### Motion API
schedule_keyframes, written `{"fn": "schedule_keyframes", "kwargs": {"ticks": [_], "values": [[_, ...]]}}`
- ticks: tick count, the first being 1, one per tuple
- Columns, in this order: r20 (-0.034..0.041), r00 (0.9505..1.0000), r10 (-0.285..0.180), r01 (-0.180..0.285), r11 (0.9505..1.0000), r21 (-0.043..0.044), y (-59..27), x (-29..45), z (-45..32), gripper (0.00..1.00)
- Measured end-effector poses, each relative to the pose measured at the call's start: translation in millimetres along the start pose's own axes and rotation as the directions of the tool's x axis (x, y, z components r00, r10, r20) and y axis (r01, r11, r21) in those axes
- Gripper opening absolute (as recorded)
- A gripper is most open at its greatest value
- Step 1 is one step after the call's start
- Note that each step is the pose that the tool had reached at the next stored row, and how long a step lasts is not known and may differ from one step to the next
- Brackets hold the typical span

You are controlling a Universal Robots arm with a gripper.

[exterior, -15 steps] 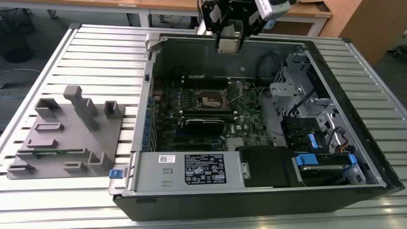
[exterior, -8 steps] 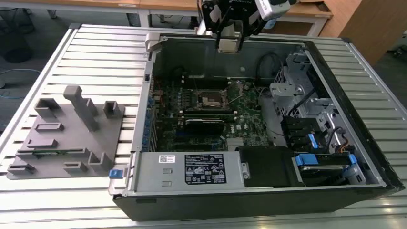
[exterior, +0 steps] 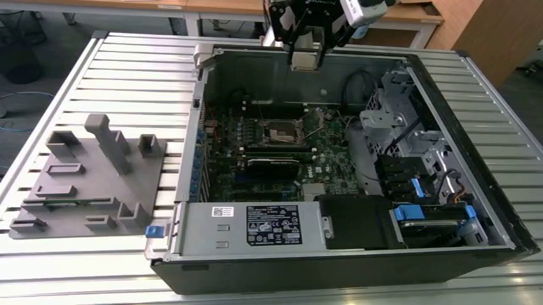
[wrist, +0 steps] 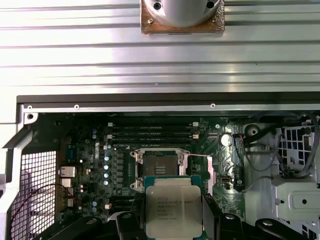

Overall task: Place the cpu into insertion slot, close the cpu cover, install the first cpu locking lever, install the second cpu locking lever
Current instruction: 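Place the cpu into insertion slot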

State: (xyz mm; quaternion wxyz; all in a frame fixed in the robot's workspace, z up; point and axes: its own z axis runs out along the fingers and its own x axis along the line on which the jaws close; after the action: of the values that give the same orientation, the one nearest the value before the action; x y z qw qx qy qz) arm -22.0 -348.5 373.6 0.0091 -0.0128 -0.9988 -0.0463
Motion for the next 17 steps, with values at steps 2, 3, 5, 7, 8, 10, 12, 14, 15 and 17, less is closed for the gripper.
{"fn": "schedule_keyframes", "kwargs": {"ticks": [2,3,5,7,8,10,12,14,15,17], "values": [[0.0009,1.0000,0.000,0.000,1.0000,-0.0001,-0.2,-0.1,1.3,0.54],[0.0013,1.0000,0.000,0.000,1.0000,0.0000,-0.2,-0.1,2.2,0.54],[0.0019,1.0000,0.000,0.000,1.0000,0.0001,-0.4,-0.1,4.0,0.54],[0.0025,1.0000,0.000,0.000,1.0000,0.0001,-0.5,-0.1,5.3,0.54],[0.0026,1.0000,0.000,0.000,1.0000,0.0002,-0.5,-0.1,5.3,0.54],[0.0026,1.0000,0.000,0.000,1.0000,0.0001,-0.5,-0.1,5.3,0.54],[0.0027,1.0000,0.000,0.000,1.0000,0.0000,-0.5,-0.1,5.4,0.54],[0.0027,1.0000,0.000,0.000,1.0000,0.0000,-0.5,-0.1,5.4,0.54],[0.0027,1.0000,0.000,0.000,1.0000,0.0000,-0.5,-0.1,5.4,0.54],[0.0029,1.0000,0.000,0.000,1.0000,-0.0002,-0.5,0.2,6.0,0.54]]}}
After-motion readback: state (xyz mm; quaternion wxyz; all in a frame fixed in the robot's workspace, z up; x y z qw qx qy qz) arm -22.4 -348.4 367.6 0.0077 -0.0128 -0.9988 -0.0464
